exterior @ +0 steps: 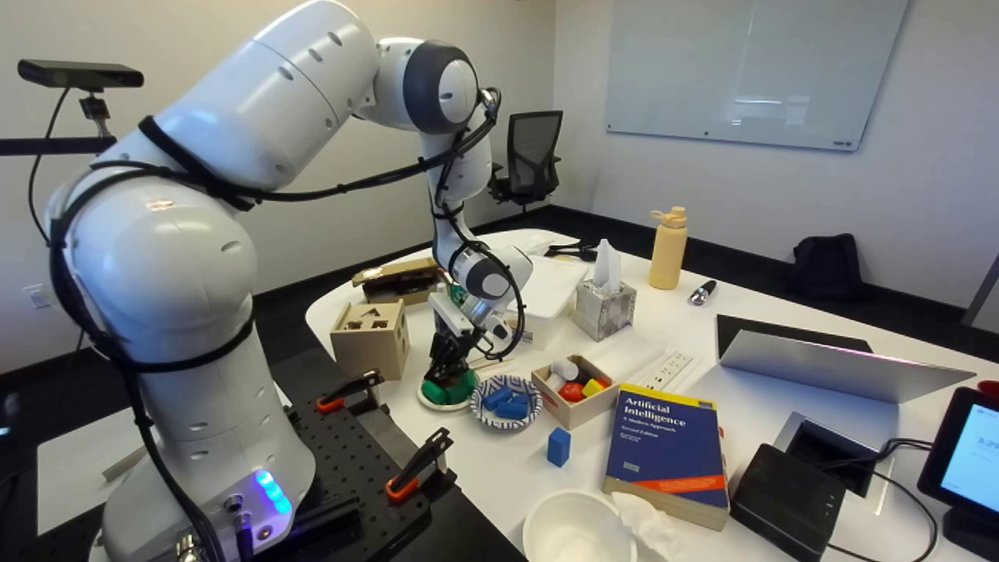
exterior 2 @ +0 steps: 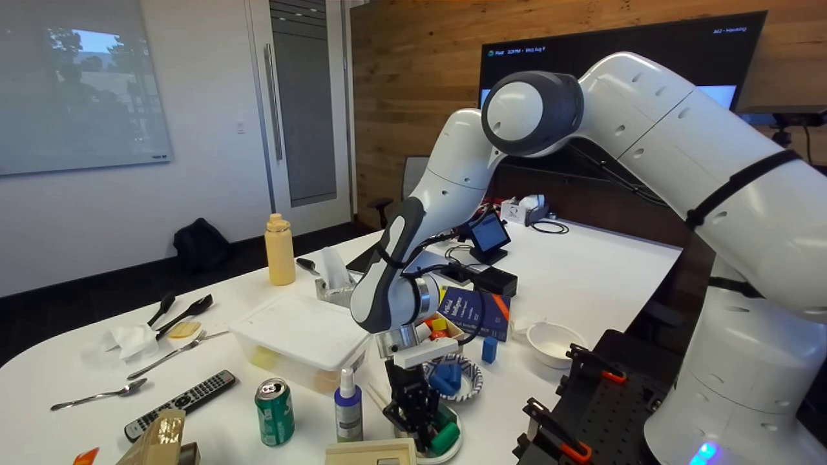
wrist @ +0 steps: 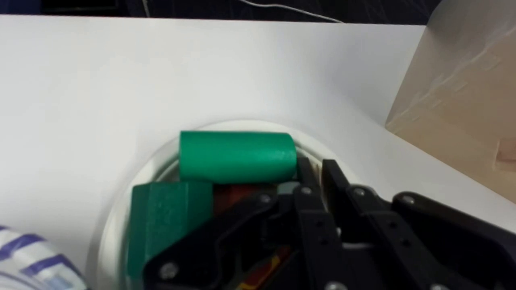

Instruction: Use the stick to stir the contents of the white plate with blue markings

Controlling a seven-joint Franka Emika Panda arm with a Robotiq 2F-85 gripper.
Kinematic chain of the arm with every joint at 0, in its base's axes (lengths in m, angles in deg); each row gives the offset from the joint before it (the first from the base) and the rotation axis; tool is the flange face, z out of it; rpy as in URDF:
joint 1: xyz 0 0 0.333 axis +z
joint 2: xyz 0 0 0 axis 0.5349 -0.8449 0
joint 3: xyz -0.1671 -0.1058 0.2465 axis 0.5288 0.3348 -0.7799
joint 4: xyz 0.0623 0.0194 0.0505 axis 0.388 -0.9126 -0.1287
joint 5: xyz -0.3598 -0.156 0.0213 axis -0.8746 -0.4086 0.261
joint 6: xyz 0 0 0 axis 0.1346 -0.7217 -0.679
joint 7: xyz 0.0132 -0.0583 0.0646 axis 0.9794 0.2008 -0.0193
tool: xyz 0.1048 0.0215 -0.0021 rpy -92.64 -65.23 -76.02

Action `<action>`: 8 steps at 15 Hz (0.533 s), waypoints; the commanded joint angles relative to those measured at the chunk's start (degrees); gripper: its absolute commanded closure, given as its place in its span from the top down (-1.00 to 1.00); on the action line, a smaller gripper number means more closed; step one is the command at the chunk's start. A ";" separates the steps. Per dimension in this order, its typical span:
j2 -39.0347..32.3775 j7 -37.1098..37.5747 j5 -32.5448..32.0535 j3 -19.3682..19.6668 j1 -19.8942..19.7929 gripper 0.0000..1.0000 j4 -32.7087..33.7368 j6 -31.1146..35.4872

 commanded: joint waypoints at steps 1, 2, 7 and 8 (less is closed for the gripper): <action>0.55 1.24 -1.11 -0.83 -0.46 -0.11 -0.37 1.20; 0.89 1.23 -1.03 -0.91 -0.53 0.02 -0.65 1.21; 4.95 2.35 -1.39 -0.46 -0.19 0.80 -3.06 0.65; 6.10 2.61 -1.16 -0.51 -0.23 0.94 -3.62 0.62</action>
